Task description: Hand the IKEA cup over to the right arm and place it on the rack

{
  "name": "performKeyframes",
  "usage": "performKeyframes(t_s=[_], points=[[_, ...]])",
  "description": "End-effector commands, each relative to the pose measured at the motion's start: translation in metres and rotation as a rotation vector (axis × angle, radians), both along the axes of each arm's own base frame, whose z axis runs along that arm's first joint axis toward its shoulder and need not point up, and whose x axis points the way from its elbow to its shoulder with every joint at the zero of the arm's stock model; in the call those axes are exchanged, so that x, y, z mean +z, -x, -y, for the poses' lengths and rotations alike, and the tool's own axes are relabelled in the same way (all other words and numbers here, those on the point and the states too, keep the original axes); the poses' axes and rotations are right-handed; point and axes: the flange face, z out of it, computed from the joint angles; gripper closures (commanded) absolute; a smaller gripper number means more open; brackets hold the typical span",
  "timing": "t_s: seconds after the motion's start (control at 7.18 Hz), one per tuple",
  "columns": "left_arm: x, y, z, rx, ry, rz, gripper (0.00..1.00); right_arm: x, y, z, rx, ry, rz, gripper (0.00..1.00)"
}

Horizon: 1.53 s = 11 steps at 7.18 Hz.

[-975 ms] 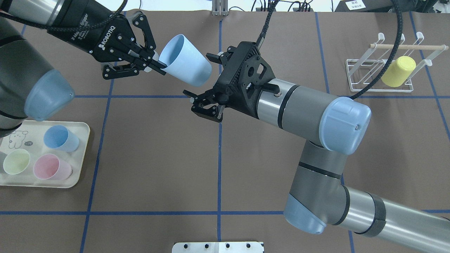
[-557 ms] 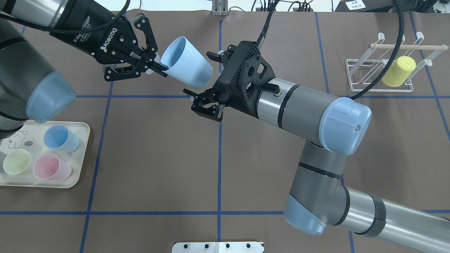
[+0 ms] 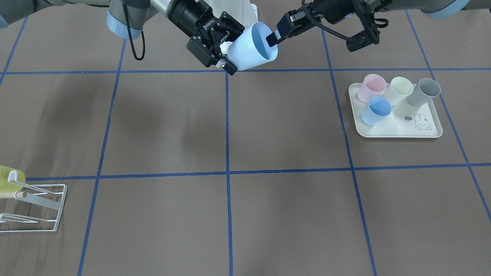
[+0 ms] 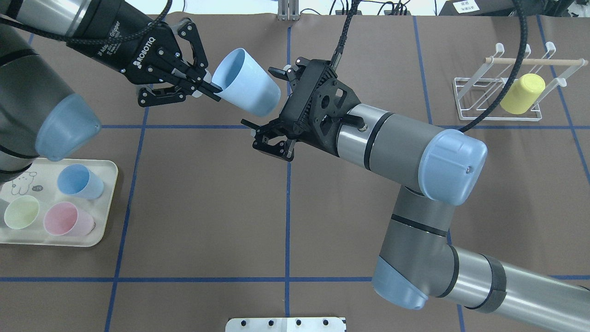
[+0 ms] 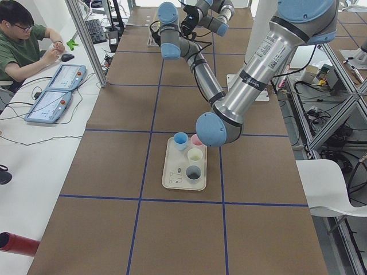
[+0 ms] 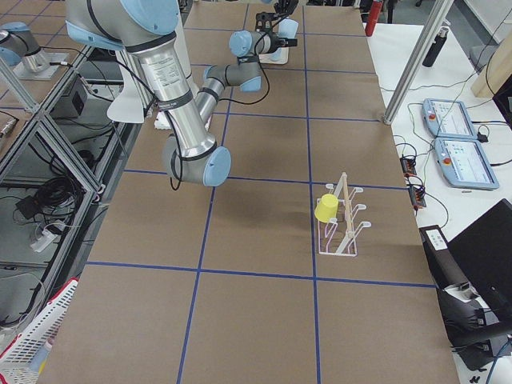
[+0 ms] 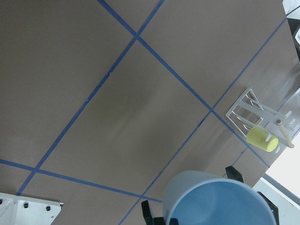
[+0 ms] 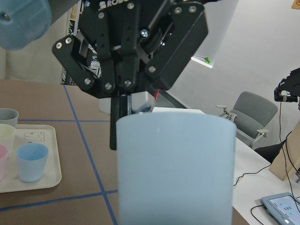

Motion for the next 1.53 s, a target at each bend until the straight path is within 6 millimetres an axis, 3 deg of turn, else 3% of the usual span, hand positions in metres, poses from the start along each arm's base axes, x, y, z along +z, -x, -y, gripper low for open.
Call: performKeyframes(t_s=[0.0,0.42,1.11,1.39], points=[[-0.0017,-0.0009,-0.0001,0.001,-0.001,-0.001,1.00,0.0012,0.0008,-0.0001,0.004,-0.003,-0.005,0.10],[-0.0031,-0.0040,-0.0027,0.008,-0.006,-0.004,1.00,0.0012,-0.0005,0.0016,0.018,0.000,-0.004,0.29],[-0.0026,-0.0080,-0.0040,0.012,-0.005,-0.003,1.00,0.0017,-0.0012,0.0018,0.031,-0.003,-0.007,0.22],[-0.0034,-0.0079,-0.0041,0.012,-0.006,-0.004,1.00,0.0039,0.0000,0.0020,0.034,0.000,-0.012,0.26]])
